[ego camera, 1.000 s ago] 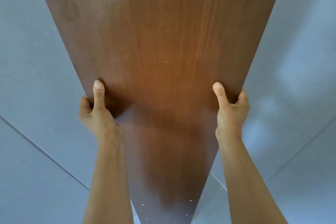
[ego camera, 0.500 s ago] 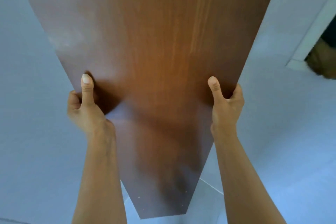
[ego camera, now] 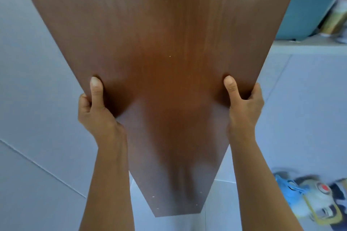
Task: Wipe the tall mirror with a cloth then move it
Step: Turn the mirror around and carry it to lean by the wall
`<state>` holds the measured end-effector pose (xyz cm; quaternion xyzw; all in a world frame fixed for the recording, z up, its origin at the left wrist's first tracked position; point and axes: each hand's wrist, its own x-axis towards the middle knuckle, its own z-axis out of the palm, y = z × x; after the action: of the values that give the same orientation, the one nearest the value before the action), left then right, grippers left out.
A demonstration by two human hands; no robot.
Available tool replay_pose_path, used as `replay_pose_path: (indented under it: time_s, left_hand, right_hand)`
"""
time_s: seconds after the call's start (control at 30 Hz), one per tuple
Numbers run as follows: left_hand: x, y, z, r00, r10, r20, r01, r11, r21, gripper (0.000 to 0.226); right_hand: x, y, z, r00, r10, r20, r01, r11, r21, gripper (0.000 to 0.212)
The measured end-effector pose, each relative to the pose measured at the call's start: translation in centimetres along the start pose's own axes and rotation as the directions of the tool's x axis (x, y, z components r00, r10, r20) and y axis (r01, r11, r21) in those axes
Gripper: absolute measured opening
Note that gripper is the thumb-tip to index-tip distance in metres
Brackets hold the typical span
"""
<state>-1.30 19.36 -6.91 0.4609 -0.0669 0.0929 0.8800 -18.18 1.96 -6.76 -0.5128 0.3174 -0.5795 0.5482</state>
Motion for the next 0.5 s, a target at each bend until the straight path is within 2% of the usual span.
replay_pose_path:
  time_s: [0.1, 0.2, 0.37, 0.5]
  left_hand:
    - [-1.7, -0.7, 2.3, 0.991, -0.097, 0.087, 0.096, 0.995, 0.018, 0.031]
    - [-3.8, -1.4, 4.9, 0.97, -0.173, 0.172, 0.168, 0.985, 0.046, 0.034]
    - [-7.5, -2.7, 7.9, 0.937, -0.229, 0.265, 0.227, 0.973, 0.042, 0.032]
    - [-12.2, -4.0, 11.1, 0.895, -0.288, 0.339, 0.287, 0.956, 0.055, 0.034]
  right_hand:
    - [0.2, -1.0, -3.1, 0.991, -0.047, -0.124, 0.045, 0.999, -0.018, 0.04]
    - [0.4, -1.4, -6.6, 0.967, -0.088, -0.239, 0.079, 0.996, -0.05, 0.036]
    - [0.3, -2.2, -11.2, 0.921, -0.111, -0.374, 0.093, 0.994, -0.065, 0.027]
    - [0.7, -3.1, -16.5, 0.869, -0.147, -0.472, 0.12, 0.989, -0.086, 0.028]
